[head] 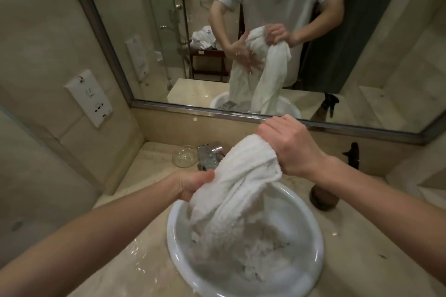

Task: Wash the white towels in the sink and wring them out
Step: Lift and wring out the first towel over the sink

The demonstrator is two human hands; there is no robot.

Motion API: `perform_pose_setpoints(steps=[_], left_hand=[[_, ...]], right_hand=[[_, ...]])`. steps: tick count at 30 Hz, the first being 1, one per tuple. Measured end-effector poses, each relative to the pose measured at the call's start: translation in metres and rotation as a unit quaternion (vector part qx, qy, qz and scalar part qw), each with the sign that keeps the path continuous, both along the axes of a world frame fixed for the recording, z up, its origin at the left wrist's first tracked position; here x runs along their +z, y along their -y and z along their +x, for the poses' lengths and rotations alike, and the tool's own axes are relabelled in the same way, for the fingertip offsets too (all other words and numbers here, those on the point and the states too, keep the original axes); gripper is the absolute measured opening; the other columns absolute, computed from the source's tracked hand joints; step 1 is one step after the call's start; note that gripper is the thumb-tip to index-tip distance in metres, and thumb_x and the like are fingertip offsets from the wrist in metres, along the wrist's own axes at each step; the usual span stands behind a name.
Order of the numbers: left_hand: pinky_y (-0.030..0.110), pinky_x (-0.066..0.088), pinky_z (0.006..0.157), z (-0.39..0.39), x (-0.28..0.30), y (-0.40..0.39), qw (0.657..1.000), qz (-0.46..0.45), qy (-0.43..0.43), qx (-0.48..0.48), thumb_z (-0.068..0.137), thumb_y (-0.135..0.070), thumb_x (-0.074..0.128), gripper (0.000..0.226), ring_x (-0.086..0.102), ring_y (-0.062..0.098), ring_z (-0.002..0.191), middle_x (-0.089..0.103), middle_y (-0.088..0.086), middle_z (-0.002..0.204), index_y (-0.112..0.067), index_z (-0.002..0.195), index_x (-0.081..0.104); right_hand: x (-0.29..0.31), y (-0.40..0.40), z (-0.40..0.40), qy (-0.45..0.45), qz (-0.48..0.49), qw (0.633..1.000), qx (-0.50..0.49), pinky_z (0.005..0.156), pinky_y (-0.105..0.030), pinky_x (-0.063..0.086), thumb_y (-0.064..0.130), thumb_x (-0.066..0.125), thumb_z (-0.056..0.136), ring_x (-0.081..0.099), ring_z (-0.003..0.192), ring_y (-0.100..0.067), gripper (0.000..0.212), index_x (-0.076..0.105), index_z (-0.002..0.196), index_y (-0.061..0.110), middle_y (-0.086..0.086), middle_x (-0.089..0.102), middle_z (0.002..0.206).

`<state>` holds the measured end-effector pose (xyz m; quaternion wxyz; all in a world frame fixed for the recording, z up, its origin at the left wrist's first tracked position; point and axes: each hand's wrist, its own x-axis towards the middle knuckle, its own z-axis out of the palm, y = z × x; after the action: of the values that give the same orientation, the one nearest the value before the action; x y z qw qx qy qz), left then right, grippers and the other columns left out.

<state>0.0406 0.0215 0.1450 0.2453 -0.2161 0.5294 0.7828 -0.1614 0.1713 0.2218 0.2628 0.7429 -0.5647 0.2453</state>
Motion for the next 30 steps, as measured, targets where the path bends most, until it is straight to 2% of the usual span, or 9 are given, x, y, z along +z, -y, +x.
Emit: perform_pose_setpoints(steps=[6, 9, 11, 13, 16, 19, 22, 27, 30], left_hand=[[0.020, 0.058, 0.076, 0.002, -0.005, -0.020, 0.992, 0.041, -0.066, -0.097, 0.032, -0.049, 0.098, 0.067, 0.073, 0.004, 0.086, 0.077, -0.009, 0.092, -0.025, 0.093, 0.082], [0.032, 0.057, 0.089, 0.003, 0.003, -0.026, 0.993, 0.008, -0.105, -0.062, 0.047, -0.046, 0.096, 0.096, 0.070, 0.016, 0.106, 0.073, 0.000, 0.116, -0.015, 0.128, 0.056], [0.045, 0.051, 0.099, 0.004, 0.010, -0.027, 0.994, -0.039, -0.098, -0.027, 0.047, -0.042, 0.098, 0.109, 0.063, 0.033, 0.119, 0.065, 0.014, 0.130, -0.009, 0.138, 0.048], [0.041, 0.051, 0.099, 0.004, 0.025, -0.028, 0.984, -0.151, -0.092, -0.035, 0.048, -0.034, 0.098, 0.097, 0.064, 0.031, 0.117, 0.067, 0.011, 0.127, -0.013, 0.133, 0.056], [0.017, 0.052, 0.077, 0.002, 0.048, -0.029, 0.881, -0.464, -0.062, -0.071, 0.043, -0.045, 0.097, 0.072, 0.067, 0.000, 0.089, 0.072, -0.014, 0.096, -0.026, 0.104, 0.064], [0.031, 0.051, 0.069, -0.001, 0.055, -0.030, 0.688, -0.712, -0.021, -0.139, 0.034, -0.073, 0.086, 0.091, 0.062, 0.014, 0.085, 0.065, -0.009, 0.095, -0.026, 0.105, 0.054], [0.033, 0.037, 0.071, -0.006, 0.057, -0.023, 0.568, -0.802, -0.051, -0.176, 0.052, -0.065, 0.084, 0.083, 0.061, 0.023, 0.086, 0.067, 0.000, 0.100, -0.020, 0.112, 0.049], [0.040, 0.042, 0.085, -0.009, 0.053, 0.001, 0.513, -0.841, -0.084, -0.150, 0.060, -0.055, 0.077, 0.075, 0.062, 0.022, 0.087, 0.066, -0.002, 0.103, -0.019, 0.118, 0.047], [0.040, 0.041, 0.079, -0.013, 0.049, 0.010, 0.514, -0.847, -0.091, -0.098, 0.056, -0.058, 0.076, 0.072, 0.062, 0.022, 0.085, 0.064, -0.005, 0.097, -0.020, 0.110, 0.046]], right_hand=[[-0.025, -0.002, -0.017, -0.068, 0.105, 0.992, 0.007, 0.069, -0.034, 0.048, 0.029, 0.058, 0.095, 0.070, 0.081, -0.024, 0.023, 0.062, 0.089, 0.007, -0.015, 0.071, 0.119], [-0.035, -0.009, -0.023, -0.087, 0.225, 0.970, -0.035, 0.072, -0.039, 0.048, 0.036, 0.051, 0.094, 0.067, 0.077, -0.025, 0.024, 0.050, 0.104, 0.014, -0.010, 0.070, 0.119], [-0.042, -0.013, -0.021, -0.077, 0.320, 0.937, -0.113, 0.078, -0.039, 0.047, 0.050, 0.055, 0.093, 0.065, 0.083, -0.022, 0.045, 0.040, 0.126, 0.022, 0.000, 0.068, 0.115], [-0.048, -0.014, -0.015, -0.045, 0.372, 0.912, -0.165, 0.081, -0.040, 0.050, 0.054, 0.061, 0.088, 0.066, 0.089, -0.024, 0.072, 0.025, 0.145, 0.029, 0.003, 0.068, 0.113], [-0.049, -0.013, -0.001, 0.052, 0.446, 0.871, -0.201, 0.076, -0.041, 0.055, 0.050, 0.068, 0.076, 0.066, 0.092, -0.029, 0.056, 0.048, 0.126, 0.035, 0.002, 0.070, 0.102], [-0.056, -0.010, 0.010, 0.170, 0.529, 0.813, -0.173, 0.054, -0.027, 0.048, 0.029, 0.078, 0.064, 0.058, 0.062, -0.017, 0.023, 0.062, 0.076, 0.018, 0.003, 0.062, 0.069], [-0.055, -0.011, 0.020, 0.390, 0.538, 0.735, -0.134, 0.047, -0.021, 0.038, 0.003, 0.080, 0.062, 0.047, 0.048, -0.004, 0.028, 0.056, 0.060, 0.017, 0.011, 0.052, 0.052], [-0.052, -0.014, 0.040, 0.641, 0.457, 0.613, -0.071, 0.064, -0.026, 0.043, -0.006, 0.073, 0.050, 0.057, 0.071, -0.011, 0.047, 0.068, 0.096, -0.003, -0.001, 0.063, 0.077], [-0.059, -0.013, 0.050, 0.735, 0.387, 0.553, -0.062, 0.062, -0.029, 0.039, 0.000, 0.064, 0.042, 0.053, 0.072, -0.019, 0.047, 0.063, 0.088, -0.006, -0.012, 0.054, 0.083]])
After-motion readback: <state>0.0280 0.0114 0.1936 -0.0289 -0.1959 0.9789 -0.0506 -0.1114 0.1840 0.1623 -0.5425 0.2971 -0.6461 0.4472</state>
